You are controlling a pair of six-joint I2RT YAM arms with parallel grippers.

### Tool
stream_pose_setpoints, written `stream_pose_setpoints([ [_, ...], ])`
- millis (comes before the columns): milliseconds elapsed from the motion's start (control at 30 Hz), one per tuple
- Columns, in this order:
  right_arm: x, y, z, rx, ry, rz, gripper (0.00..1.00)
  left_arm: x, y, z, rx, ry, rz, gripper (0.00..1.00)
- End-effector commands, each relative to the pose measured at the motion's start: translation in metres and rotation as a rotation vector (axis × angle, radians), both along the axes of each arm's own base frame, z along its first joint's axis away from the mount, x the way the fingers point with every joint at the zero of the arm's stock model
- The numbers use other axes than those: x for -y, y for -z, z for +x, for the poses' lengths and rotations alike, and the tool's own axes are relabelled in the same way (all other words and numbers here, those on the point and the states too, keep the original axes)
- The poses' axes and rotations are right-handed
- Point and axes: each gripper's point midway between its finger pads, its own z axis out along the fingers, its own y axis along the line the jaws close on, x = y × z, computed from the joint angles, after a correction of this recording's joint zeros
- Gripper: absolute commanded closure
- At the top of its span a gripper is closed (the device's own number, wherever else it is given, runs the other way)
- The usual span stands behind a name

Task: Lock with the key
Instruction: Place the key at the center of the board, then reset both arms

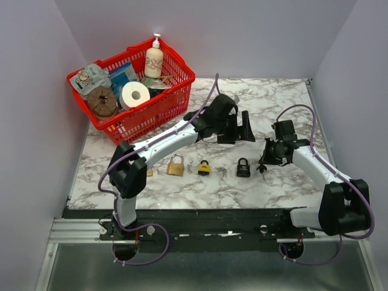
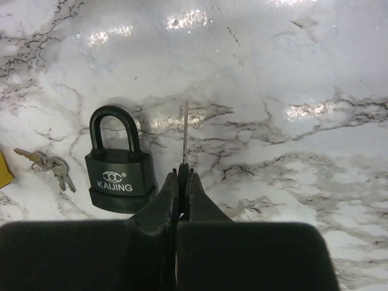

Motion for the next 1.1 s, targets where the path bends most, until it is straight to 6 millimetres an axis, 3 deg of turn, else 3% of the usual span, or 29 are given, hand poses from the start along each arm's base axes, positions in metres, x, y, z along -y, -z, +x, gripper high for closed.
stream_pose_setpoints([
  [0, 0.007, 0.009, 0.005, -0.040, 0.007, -0.036, 0.99, -0.026, -0.026, 0.001, 0.080, 0.001, -0.023, 0.01],
  [33, 0.010, 0.014, 0.005, -0.057, 0.018, -0.049, 0.99, -0.031, -0.035, 0.001, 0.094, -0.003, -0.035, 0.01],
  [300, 0.021, 0.026, 0.007, -0.133, 0.045, -0.100, 0.99, -0.077, -0.038, 0.006, 0.134, -0.037, -0.016, 0.01],
  [567, 0.021, 0.023, 0.012, -0.163, 0.042, -0.101, 0.97, -0.104, -0.062, 0.013, 0.206, -0.076, -0.049, 0.01],
  [767, 0.009, 0.008, 0.019, -0.142, 0.010, -0.039, 0.70, -0.126, -0.067, 0.011, 0.279, -0.023, -0.004, 0.01],
  [833, 0.007, 0.001, 0.023, -0.124, -0.004, -0.031, 0.49, -0.135, -0.078, 0.012, 0.330, -0.007, 0.006, 0.01],
  [900, 0.004, -0.012, 0.026, -0.081, -0.020, -0.014, 0.32, -0.149, -0.082, 0.016, 0.381, 0.004, 0.047, 0.01],
  [933, -0.001, -0.021, 0.029, -0.051, -0.047, 0.011, 0.27, -0.154, -0.095, 0.018, 0.424, 0.006, 0.052, 0.01],
  [1000, -0.008, -0.045, 0.037, 0.044, -0.090, 0.043, 0.12, -0.172, -0.097, 0.021, 0.460, 0.010, 0.128, 0.01],
  [1033, -0.014, -0.057, 0.039, 0.089, -0.134, 0.064, 0.03, -0.177, -0.110, 0.024, 0.489, 0.002, 0.138, 0.01],
  [1067, -0.017, -0.071, 0.046, 0.146, -0.156, 0.076, 0.00, -0.186, -0.109, 0.022, 0.483, 0.003, 0.165, 0.01],
])
